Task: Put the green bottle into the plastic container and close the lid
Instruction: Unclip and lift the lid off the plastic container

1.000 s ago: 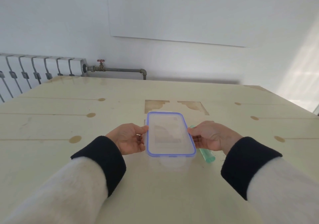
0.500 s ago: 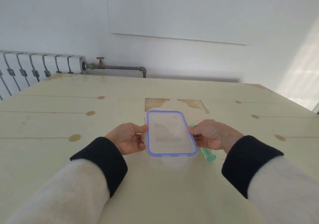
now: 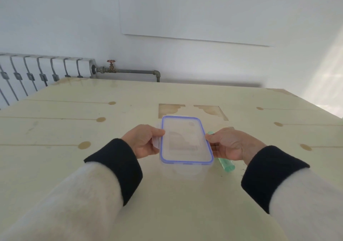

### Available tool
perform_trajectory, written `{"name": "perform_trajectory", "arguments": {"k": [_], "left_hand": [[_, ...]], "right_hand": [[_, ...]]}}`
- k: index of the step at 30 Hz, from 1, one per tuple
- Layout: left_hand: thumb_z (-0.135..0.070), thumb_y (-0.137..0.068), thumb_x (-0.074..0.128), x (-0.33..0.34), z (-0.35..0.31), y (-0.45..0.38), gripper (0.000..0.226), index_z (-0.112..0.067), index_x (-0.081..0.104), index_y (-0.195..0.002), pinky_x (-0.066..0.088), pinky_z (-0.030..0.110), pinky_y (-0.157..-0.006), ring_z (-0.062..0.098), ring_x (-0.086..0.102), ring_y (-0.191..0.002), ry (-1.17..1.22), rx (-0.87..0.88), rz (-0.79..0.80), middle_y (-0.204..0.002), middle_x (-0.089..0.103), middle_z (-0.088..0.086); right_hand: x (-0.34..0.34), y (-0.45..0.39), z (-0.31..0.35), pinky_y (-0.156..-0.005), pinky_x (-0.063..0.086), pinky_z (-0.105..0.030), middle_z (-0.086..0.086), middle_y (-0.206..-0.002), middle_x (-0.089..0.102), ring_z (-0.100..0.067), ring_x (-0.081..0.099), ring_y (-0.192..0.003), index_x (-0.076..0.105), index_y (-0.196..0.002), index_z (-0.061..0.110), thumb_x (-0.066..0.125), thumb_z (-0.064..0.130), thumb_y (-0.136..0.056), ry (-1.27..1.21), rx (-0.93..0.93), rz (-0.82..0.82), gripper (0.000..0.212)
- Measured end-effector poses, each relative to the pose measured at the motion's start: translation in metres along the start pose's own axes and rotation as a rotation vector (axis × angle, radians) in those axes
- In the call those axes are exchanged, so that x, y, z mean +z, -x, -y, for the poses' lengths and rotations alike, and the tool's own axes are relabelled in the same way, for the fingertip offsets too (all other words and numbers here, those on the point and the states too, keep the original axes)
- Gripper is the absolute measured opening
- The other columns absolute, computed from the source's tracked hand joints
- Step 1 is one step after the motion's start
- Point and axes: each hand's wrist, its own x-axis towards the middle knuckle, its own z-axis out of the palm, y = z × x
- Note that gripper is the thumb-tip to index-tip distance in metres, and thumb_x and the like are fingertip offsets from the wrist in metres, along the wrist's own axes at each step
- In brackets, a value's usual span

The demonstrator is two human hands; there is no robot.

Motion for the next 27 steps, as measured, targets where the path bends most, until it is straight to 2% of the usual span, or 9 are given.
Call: {"name": "perform_trajectory", "arguments": {"k": [2, 5, 7, 10, 13, 18, 21, 24, 27], "left_hand": [[-0.002, -0.086, 0.052, -0.003, 0.004, -0.001, 0.002, -0.003, 0.054, -0.086, 0.050, 0.033, -0.071, 0.021, 0.066, -0.060, 0.009, 0.004, 0.003, -0.064, 0.070, 0.009], [-0.002, -0.085, 0.053, -0.002, 0.006, 0.000, 0.003, -0.005, 0.055, -0.084, 0.047, 0.031, -0.068, 0.020, 0.064, -0.060, 0.028, 0.014, 0.018, -0.063, 0.070, 0.007], [-0.003, -0.085, 0.053, -0.002, 0.007, -0.001, 0.003, -0.004, 0.057, -0.086, 0.046, 0.031, -0.069, 0.021, 0.063, -0.063, 0.036, 0.005, 0.025, -0.065, 0.070, 0.008], [-0.004, -0.085, 0.054, -0.003, 0.007, 0.001, 0.012, -0.001, 0.058, -0.097, 0.047, 0.032, -0.073, 0.022, 0.063, -0.070, 0.055, -0.001, 0.044, -0.077, 0.069, 0.010], [-0.005, -0.085, 0.055, -0.005, 0.006, 0.000, 0.018, -0.001, 0.058, -0.103, 0.049, 0.032, -0.073, 0.022, 0.065, -0.069, 0.060, -0.010, 0.049, -0.079, 0.070, 0.010], [-0.009, -0.083, 0.061, -0.008, 0.007, 0.003, 0.025, -0.002, 0.059, -0.107, 0.046, 0.032, -0.073, 0.023, 0.059, -0.078, 0.054, -0.031, 0.024, -0.088, 0.067, 0.011], [-0.013, -0.083, 0.062, -0.009, 0.007, 0.005, 0.029, -0.001, 0.059, -0.110, 0.043, 0.031, -0.070, 0.025, 0.055, -0.085, 0.045, -0.039, 0.002, -0.095, 0.065, 0.012], [-0.015, -0.085, 0.060, -0.009, 0.007, 0.006, 0.022, -0.004, 0.059, -0.105, 0.041, 0.030, -0.068, 0.022, 0.052, -0.079, 0.072, -0.034, -0.002, -0.093, 0.060, 0.010], [-0.013, -0.087, 0.056, -0.012, 0.004, 0.008, 0.016, -0.005, 0.056, -0.101, 0.041, 0.029, -0.064, 0.021, 0.051, -0.075, 0.062, -0.016, -0.023, -0.092, 0.057, 0.011]], "right_hand": [[0.001, 0.002, 0.000, -0.072, 0.052, -0.035, -0.014, -0.074, 0.063, -0.024, 0.059, -0.069, 0.061, -0.085, -0.003, 0.055, 0.003, -0.089, -0.003, -0.008, -0.003, 0.009], [0.003, -0.001, 0.005, -0.065, 0.051, -0.033, -0.012, -0.050, 0.055, -0.024, 0.053, -0.059, 0.054, -0.056, -0.002, 0.054, -0.006, -0.087, 0.044, -0.086, -0.086, 0.031], [0.005, -0.001, 0.006, -0.071, 0.048, -0.035, -0.012, -0.048, 0.049, -0.024, 0.050, -0.058, 0.051, -0.051, 0.000, 0.053, -0.008, -0.086, 0.099, -0.113, -0.128, 0.036], [0.005, 0.000, 0.005, -0.078, 0.046, -0.039, -0.014, -0.056, 0.047, -0.025, 0.049, -0.061, 0.051, -0.049, 0.000, 0.053, -0.005, -0.087, 0.143, -0.119, -0.124, 0.038], [0.005, 0.001, 0.004, -0.077, 0.044, -0.039, -0.013, -0.056, 0.048, -0.025, 0.047, -0.062, 0.052, -0.049, 0.001, 0.054, -0.004, -0.087, 0.175, -0.128, -0.136, 0.038], [0.005, 0.005, 0.004, -0.062, 0.044, -0.031, -0.014, -0.058, 0.051, -0.021, 0.047, -0.055, 0.056, -0.060, 0.001, 0.059, 0.000, -0.085, 0.226, -0.145, -0.165, 0.026], [0.005, 0.007, 0.004, -0.059, 0.045, -0.030, -0.014, -0.063, 0.055, -0.020, 0.049, -0.056, 0.058, -0.070, 0.002, 0.062, 0.002, -0.084, 0.211, -0.153, -0.190, 0.014], [0.005, 0.009, 0.005, -0.054, 0.045, -0.027, -0.011, -0.063, 0.057, -0.019, 0.050, -0.054, 0.061, -0.076, 0.003, 0.064, 0.005, -0.083, 0.179, -0.167, -0.198, 0.008], [0.005, 0.011, 0.010, -0.048, 0.043, -0.025, -0.011, -0.058, 0.056, -0.018, 0.048, -0.050, 0.060, -0.072, 0.003, 0.060, 0.006, -0.085, 0.176, -0.186, -0.206, 0.013]]}}
